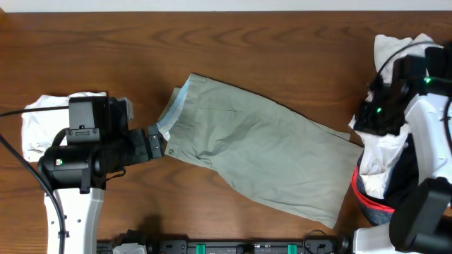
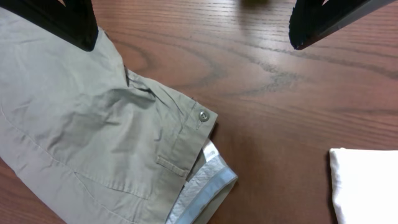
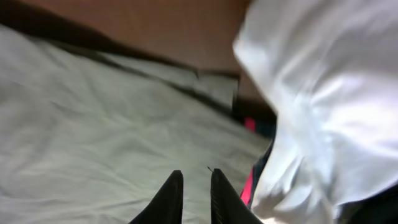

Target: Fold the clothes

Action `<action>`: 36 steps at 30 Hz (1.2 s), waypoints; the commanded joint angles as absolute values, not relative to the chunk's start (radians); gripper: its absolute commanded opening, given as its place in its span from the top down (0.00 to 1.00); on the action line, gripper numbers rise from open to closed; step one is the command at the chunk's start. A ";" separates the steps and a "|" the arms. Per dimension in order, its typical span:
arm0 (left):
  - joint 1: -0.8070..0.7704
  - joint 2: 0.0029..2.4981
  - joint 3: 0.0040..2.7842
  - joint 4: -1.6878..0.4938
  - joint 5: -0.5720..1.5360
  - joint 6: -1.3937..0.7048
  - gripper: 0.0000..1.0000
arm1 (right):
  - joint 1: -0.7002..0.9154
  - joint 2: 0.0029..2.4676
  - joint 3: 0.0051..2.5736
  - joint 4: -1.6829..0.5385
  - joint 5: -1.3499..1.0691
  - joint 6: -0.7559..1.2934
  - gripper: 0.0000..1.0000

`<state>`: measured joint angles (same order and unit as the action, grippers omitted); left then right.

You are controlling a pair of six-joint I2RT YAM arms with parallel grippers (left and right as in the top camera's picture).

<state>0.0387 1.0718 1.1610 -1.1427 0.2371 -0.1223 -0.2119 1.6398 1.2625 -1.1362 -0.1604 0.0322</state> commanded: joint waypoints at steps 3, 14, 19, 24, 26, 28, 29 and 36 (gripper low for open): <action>0.044 1.072 1.181 -1.144 0.243 -0.102 0.02 | -0.216 1.651 1.099 -1.053 -0.088 0.148 0.85; 0.044 1.072 1.181 -1.144 0.243 -0.102 0.02 | -0.290 1.652 0.862 -0.839 0.051 0.318 0.85; 0.044 1.072 1.181 -1.144 0.243 -0.102 0.02 | -0.332 1.652 0.786 -0.755 0.056 0.319 0.84; 0.044 1.072 1.181 -1.144 0.243 -0.102 0.02 | -0.374 1.651 0.737 -0.667 0.092 0.335 0.83; 0.044 1.072 1.181 -1.144 0.243 -0.102 0.02 | -0.395 1.651 0.739 -0.665 0.186 0.371 0.84; 0.044 1.072 1.181 -1.144 0.243 -0.102 0.02 | -0.425 1.651 0.751 -0.683 0.301 0.456 0.86; 0.044 1.072 1.181 -1.145 0.243 -0.102 0.02 | -0.443 1.651 0.760 -0.692 0.327 0.490 0.87; 0.044 1.072 1.181 -1.147 0.243 -0.102 0.02 | -0.532 1.647 0.823 -0.696 0.203 0.453 0.85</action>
